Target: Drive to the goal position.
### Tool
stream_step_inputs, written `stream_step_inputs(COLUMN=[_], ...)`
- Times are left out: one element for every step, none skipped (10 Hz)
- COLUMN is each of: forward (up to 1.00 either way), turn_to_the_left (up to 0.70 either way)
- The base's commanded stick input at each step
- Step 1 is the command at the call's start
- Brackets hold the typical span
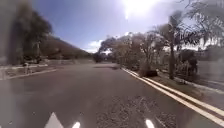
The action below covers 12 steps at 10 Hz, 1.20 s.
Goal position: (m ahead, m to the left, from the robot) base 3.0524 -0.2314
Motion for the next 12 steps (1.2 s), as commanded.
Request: stream_step_inputs(forward=[0.50,0.50,0.50,0.50,0.50,0.50,0.50,0.50,0.50,0.50,0.50,0.50], turn_to_the_left=[0.00,0.00,0.00,0.00,0.00,0.00,0.00,0.00,-0.01,-0.21,-0.41,-0.42])
